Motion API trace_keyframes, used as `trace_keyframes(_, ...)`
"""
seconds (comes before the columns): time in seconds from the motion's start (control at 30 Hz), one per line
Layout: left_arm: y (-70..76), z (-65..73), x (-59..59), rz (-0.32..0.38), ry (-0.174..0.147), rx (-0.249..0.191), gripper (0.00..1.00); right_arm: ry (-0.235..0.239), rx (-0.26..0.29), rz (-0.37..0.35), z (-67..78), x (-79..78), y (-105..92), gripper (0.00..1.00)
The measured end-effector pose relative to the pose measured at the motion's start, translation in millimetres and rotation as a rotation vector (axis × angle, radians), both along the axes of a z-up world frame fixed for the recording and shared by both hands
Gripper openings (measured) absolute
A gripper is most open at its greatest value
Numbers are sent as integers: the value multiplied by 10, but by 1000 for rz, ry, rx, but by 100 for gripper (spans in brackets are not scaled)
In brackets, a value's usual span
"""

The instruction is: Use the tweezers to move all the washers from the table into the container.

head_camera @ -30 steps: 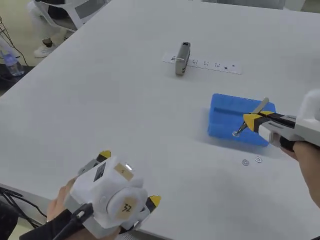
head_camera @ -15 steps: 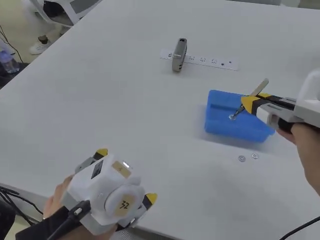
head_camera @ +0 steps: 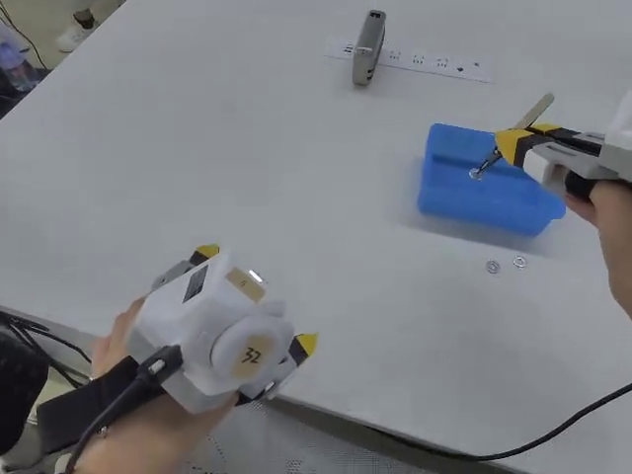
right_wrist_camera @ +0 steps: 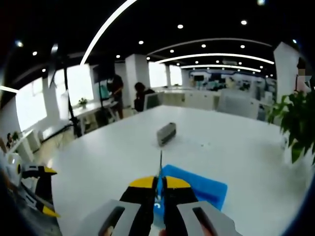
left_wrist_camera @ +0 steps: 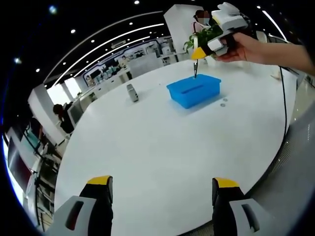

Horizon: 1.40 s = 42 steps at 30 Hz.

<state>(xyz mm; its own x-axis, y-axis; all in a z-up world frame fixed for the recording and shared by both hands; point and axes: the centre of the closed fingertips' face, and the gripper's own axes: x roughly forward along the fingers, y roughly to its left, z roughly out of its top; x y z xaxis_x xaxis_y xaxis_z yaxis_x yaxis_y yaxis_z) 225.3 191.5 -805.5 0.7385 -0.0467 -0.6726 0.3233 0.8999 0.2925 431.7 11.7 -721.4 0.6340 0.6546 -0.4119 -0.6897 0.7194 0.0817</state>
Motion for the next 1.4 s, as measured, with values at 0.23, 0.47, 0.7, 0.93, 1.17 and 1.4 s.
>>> trace_keyframes(0.23,-2,-11,-3,0,8,-3,83,20,13,-34,-136,76,-61,2)
trace_keyframes(0.47,11,-43,8,2,14,-4,83,31,-23,-19,-337,73,-6,2)
trace_keyframes(0.7,27,-42,5,5,15,-1,82,40,-57,-15,-517,93,24,2)
trace_keyframes(0.93,28,-56,-7,4,25,1,82,48,-64,-22,-628,109,20,2)
trace_keyframes(1.17,27,-73,-18,4,37,5,82,42,-73,-24,-691,119,2,2)
trace_keyframes(1.4,32,-78,-27,6,43,8,81,42,-85,-16,-767,130,48,2)
